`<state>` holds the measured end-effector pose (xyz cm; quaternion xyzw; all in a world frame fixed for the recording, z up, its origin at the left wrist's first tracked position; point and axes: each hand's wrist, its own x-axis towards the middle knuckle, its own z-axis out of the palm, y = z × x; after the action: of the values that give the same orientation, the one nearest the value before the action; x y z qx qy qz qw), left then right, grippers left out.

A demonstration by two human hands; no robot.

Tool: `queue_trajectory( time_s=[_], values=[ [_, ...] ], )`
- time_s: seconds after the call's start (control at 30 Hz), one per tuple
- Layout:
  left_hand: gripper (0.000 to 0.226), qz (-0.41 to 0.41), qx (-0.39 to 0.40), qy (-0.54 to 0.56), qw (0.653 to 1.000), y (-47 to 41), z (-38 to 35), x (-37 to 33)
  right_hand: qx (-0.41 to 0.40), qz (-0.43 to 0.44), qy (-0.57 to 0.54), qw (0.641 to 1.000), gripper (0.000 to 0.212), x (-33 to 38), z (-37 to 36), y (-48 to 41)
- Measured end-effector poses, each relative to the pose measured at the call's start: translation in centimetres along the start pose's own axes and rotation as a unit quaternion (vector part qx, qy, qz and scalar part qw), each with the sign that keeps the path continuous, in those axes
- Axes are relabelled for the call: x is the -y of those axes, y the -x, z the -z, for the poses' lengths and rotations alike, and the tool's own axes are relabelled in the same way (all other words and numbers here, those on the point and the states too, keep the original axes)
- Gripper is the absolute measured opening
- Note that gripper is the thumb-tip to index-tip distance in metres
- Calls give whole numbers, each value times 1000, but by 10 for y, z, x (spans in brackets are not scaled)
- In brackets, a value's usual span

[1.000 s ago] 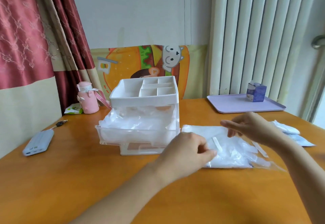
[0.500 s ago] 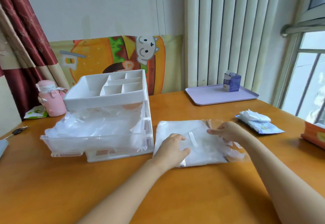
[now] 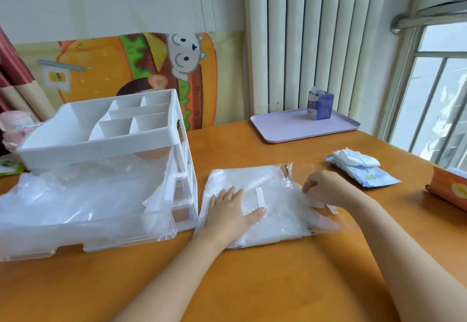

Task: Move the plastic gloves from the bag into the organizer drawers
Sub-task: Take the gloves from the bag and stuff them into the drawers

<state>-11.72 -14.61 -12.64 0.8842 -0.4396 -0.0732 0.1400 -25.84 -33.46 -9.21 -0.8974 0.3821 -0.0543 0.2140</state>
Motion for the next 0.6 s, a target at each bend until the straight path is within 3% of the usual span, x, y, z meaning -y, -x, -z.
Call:
queue_trajectory(
  time_s=[0.17, 0.47, 0.6],
  values=[
    [78, -2, -6, 7, 1000, 0, -5, 5, 36, 39, -23, 998, 17, -13, 5, 5],
    [77, 4, -7, 7, 1000, 5, -5, 5, -181, 71, -105, 975, 4, -7, 17, 17],
    [77, 8, 0, 13, 1000, 6, -3, 5, -218, 75, -194, 954, 10, -5, 22, 22]
  ],
)
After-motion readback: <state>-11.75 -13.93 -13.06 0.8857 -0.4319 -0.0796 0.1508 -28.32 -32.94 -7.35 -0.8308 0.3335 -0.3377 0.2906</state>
